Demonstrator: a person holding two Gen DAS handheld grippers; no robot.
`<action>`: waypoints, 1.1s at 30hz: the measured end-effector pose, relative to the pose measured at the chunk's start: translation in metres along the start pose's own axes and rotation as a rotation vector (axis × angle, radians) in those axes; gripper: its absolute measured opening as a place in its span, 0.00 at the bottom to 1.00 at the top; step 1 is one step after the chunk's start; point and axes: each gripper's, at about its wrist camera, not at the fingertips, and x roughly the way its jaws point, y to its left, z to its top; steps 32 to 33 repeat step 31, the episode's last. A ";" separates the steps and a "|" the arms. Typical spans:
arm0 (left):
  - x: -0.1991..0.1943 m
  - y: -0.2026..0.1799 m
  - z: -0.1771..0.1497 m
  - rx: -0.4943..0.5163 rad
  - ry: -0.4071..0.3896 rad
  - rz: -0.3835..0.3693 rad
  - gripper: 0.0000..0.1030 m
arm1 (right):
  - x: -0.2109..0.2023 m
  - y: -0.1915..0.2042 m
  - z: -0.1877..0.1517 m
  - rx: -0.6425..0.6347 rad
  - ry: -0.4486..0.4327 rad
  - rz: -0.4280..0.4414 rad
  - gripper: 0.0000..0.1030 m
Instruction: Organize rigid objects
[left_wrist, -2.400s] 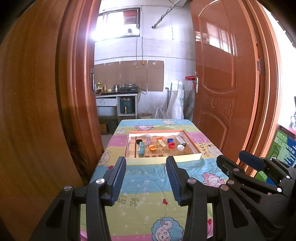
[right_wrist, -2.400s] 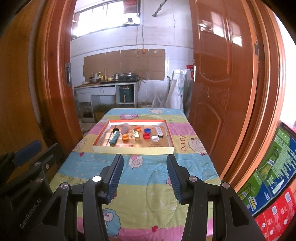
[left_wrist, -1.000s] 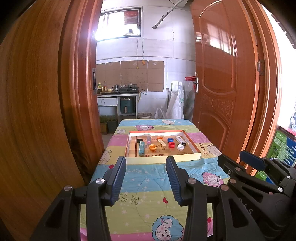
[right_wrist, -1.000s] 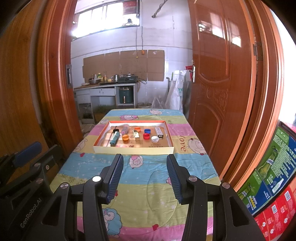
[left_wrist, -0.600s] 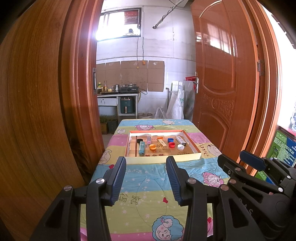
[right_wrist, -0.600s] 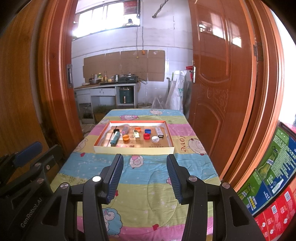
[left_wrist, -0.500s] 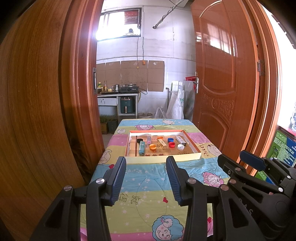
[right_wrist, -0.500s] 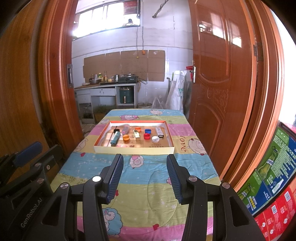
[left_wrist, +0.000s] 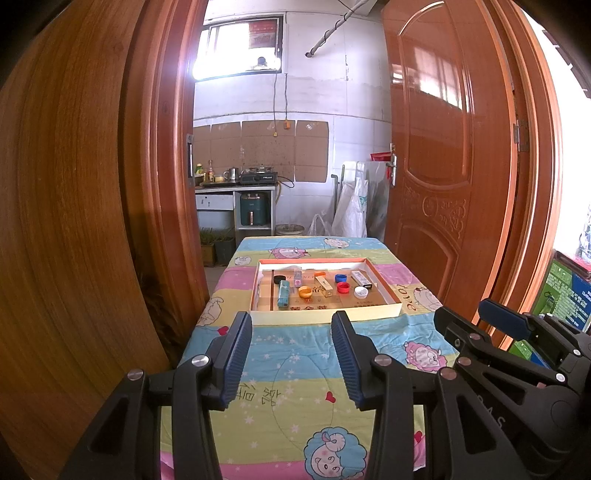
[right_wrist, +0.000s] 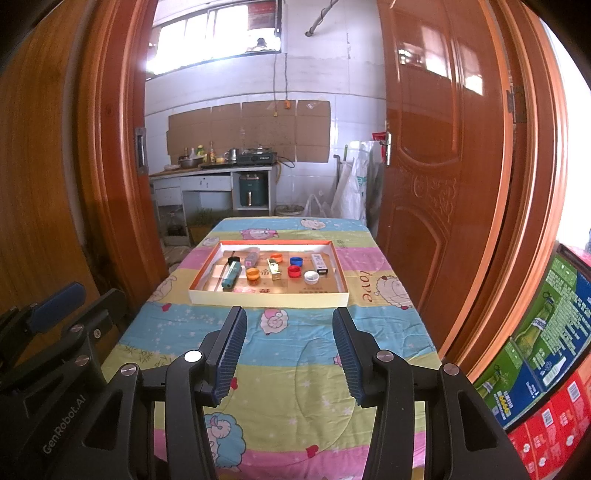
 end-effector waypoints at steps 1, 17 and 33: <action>0.000 0.000 0.000 0.000 -0.001 0.001 0.43 | 0.000 0.001 0.000 -0.001 0.000 0.000 0.49; -0.001 0.001 -0.004 -0.001 0.004 0.000 0.43 | -0.001 0.003 0.000 0.000 0.002 0.001 0.49; 0.003 -0.003 -0.008 0.003 0.021 0.007 0.43 | 0.004 0.004 0.000 0.000 0.015 0.004 0.49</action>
